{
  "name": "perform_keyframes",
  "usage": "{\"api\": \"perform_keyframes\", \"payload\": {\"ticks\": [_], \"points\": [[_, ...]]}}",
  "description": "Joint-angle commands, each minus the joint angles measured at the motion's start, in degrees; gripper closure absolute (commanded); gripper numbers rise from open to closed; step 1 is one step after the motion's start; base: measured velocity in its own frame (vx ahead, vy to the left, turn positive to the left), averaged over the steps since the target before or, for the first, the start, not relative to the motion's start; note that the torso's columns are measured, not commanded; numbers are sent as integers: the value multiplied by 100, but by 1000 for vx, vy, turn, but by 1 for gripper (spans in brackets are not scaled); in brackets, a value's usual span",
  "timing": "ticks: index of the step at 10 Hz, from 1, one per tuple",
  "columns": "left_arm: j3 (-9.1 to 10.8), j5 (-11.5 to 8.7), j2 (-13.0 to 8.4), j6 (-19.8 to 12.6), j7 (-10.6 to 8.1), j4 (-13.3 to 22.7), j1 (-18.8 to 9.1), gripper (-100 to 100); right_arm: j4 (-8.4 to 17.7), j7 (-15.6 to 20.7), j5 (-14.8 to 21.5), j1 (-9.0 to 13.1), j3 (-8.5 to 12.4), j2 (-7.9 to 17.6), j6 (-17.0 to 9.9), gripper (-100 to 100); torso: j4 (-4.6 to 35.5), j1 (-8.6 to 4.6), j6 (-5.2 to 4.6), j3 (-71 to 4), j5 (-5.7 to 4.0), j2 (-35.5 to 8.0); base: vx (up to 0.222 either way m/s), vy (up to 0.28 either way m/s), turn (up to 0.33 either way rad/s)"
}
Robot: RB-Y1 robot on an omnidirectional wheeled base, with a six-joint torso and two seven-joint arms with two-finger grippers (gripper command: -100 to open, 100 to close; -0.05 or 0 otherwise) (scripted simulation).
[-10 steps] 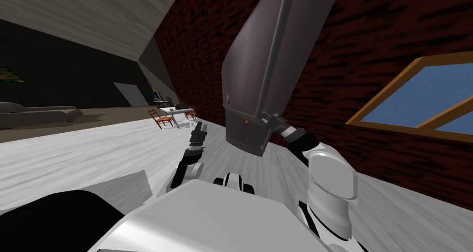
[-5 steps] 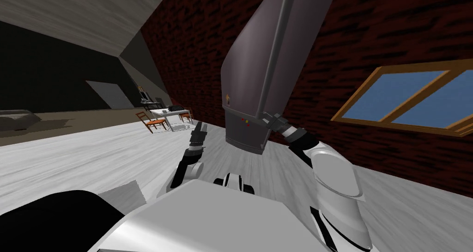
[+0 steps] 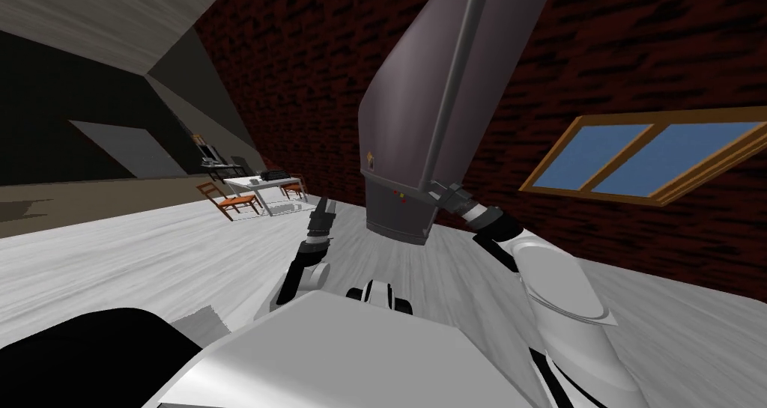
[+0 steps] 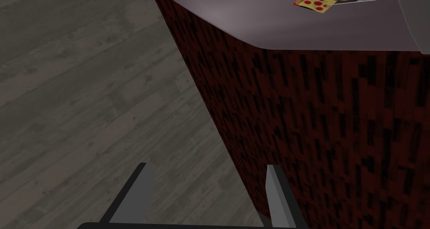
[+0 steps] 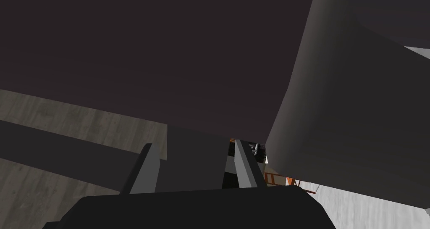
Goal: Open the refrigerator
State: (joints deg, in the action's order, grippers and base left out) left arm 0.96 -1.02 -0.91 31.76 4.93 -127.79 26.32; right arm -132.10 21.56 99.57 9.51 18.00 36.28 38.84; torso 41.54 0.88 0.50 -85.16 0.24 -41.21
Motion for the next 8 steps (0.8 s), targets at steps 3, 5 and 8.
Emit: {"api": "perform_keyframes", "payload": {"ticks": [3,5,8], "points": [[1,0,-1,0,0,0,1,0,328,321,-727,-235,-91,633,-510,100,-4,-27,-7,-5,-13,7,-48,141,-141],[1,0,-1,0,0,0,0,0,328,321,-1009,-235,-91,792,-510,100,8,-18,19,-19,5,16,-24,141,-21],[0,0,0,0,0,0,0,0,611,572,-1609,-392,-118,1335,-975,100,12,-27,-14,11,-11,-19,-91,215,-160]]}}
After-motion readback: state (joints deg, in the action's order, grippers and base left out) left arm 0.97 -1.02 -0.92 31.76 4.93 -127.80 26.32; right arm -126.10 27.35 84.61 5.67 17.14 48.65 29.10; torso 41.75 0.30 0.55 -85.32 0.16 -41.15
